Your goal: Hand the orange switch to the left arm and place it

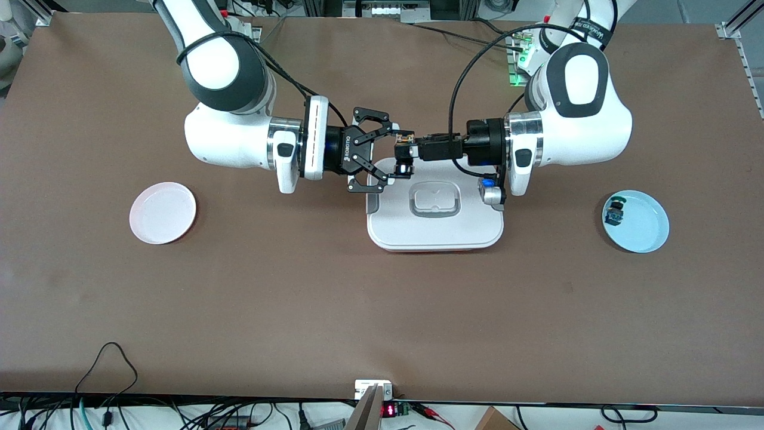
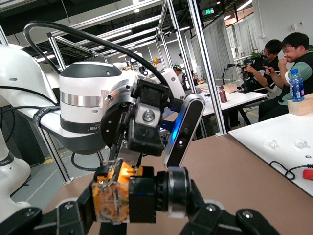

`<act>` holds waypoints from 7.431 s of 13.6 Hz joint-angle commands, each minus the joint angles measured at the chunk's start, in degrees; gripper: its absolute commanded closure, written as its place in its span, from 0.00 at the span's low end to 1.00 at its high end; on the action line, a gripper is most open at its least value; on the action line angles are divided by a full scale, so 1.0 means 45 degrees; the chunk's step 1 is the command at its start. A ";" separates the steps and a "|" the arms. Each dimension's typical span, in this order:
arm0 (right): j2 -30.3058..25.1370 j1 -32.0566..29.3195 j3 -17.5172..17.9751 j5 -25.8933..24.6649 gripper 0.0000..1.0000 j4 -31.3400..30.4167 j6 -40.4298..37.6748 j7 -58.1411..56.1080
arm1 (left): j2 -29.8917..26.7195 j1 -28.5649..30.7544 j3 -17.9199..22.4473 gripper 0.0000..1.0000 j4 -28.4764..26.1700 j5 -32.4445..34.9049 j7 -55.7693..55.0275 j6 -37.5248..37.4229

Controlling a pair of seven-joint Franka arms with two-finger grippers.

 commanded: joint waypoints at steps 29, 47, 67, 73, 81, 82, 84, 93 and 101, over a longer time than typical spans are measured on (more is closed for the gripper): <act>-0.1121 -0.2198 -0.0581 0.0195 0.00 -0.2510 -0.2552 0.0076 | -0.0144 0.3470 0.0049 1.00 -0.0292 0.3750 0.0337 -0.4379; -0.1942 -0.2727 -0.3552 -1.0872 0.00 -0.1655 -0.7032 1.4519 | 0.3211 0.8551 0.0186 1.00 -0.0136 2.1894 0.5573 -0.4019; -0.2351 -0.4466 -0.3396 -2.1585 0.00 0.1180 -0.9041 2.0628 | 0.6321 0.8435 0.0870 0.94 0.1661 2.5730 0.3384 -0.1748; -0.2449 -0.4133 -0.3454 -2.2385 0.00 0.0966 -0.9141 2.1483 | 0.6360 0.8435 0.0870 0.61 0.1681 2.5808 0.3599 -0.1729; -0.3916 -0.4153 -0.3474 -2.2327 0.00 -0.1167 -0.6445 2.1346 | 0.6301 0.8454 0.0831 0.00 0.1700 2.5672 0.3851 -0.1845; -0.3624 -0.4153 -0.3455 -2.2288 0.00 -0.0700 -0.6464 2.1346 | 0.6282 0.8532 0.0792 0.00 0.1700 2.5574 0.3930 -0.1904; -0.3485 -0.4191 -0.3454 -2.2269 0.00 -0.0053 -0.6503 2.1268 | 0.5913 0.8494 0.0636 0.00 0.1778 2.5554 0.3931 -0.2739; -0.3543 -0.4250 -0.3474 -2.1526 0.00 0.0496 -0.6581 2.1209 | 0.5462 0.8552 -0.1941 0.00 0.5388 2.5593 0.3970 -0.6279; -0.3543 -0.4173 -0.3435 -2.1546 0.00 0.0515 -0.6894 2.1190 | 0.3297 0.8669 -0.2489 0.00 0.6329 2.2781 0.3153 -0.8774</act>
